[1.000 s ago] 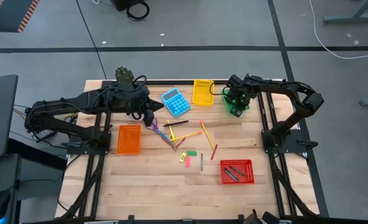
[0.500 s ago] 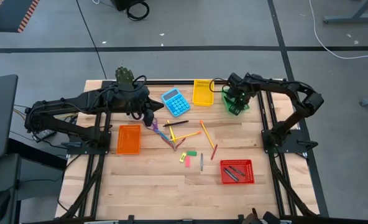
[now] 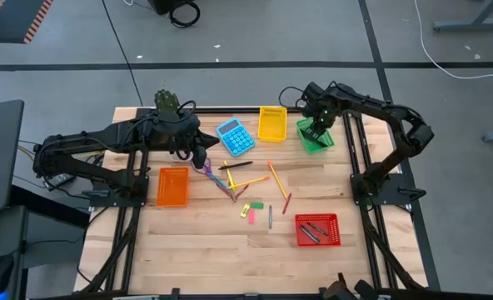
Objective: Sort crayons/erasers/pens/pencils in bins
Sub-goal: Put the black pen into the green bin
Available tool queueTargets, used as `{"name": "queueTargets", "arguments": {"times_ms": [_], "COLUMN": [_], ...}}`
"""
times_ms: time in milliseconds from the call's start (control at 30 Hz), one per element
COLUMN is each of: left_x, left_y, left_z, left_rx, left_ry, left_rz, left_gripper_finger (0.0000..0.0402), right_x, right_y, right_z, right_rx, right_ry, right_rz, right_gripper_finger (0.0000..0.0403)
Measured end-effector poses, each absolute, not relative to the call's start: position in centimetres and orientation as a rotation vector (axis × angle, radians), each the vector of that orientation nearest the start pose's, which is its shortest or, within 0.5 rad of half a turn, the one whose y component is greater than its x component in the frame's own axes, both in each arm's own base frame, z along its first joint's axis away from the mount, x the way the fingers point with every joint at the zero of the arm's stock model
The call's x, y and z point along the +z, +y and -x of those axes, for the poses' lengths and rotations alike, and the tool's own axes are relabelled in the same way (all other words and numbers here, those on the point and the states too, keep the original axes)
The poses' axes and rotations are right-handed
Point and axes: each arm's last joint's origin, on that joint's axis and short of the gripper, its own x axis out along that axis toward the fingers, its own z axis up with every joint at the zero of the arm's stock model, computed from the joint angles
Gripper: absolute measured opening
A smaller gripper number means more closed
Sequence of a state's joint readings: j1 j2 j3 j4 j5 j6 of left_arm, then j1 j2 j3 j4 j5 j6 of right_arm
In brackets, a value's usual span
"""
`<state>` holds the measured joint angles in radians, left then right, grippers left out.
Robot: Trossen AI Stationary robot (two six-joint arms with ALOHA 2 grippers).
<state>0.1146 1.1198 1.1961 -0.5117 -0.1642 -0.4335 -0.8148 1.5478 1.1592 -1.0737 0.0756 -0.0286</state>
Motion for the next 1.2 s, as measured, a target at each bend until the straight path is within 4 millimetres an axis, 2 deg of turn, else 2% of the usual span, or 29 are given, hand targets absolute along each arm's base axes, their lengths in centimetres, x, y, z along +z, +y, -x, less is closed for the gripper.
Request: {"name": "queueTargets", "arguments": {"times_ms": [133, 300, 367, 533, 700, 967, 1200], "left_x": [37.9, 37.3, 36.6, 34.1, 31.0, 24.9, 20.4], "left_y": [3.1, 3.4, 4.1, 5.9, 8.0, 10.1, 10.3], "left_z": [-23.0, -23.5, -23.9, -25.9, -27.8, -30.5, -32.5], "left_rx": [0.364, 0.422, 0.449, 0.357, 0.382, 0.371, 0.286], "left_ry": [0.371, 0.395, 0.430, 0.576, 0.708, 0.969, 1.117], "left_rz": [0.408, 0.380, 0.409, 0.525, 0.573, 0.481, 0.441], "left_gripper_finger": [0.0012, 0.0020, 0.0018, 0.0012, 0.0033, 0.0109, 0.0152], "right_x": [24.9, 25.7, 25.7, 25.9, 27.1, 30.7, 33.7], "right_y": [-19.7, -18.2, -17.5, -15.3, -12.6, -9.2, -7.6], "right_z": [-19.5, -21.1, -21.7, -22.7, -23.1, -21.4, -18.6], "right_rx": [-0.678, -0.637, -0.628, -0.608, -0.578, -0.583, -0.662], "right_ry": [1.362, 1.343, 1.346, 1.371, 1.363, 1.206, 1.045], "right_rz": [-0.583, -0.582, -0.580, -0.589, -0.582, -0.562, -0.502], "right_gripper_finger": [0.0106, 0.0106, 0.0106, 0.0106, 0.0106, 0.0106, 0.0103]}}
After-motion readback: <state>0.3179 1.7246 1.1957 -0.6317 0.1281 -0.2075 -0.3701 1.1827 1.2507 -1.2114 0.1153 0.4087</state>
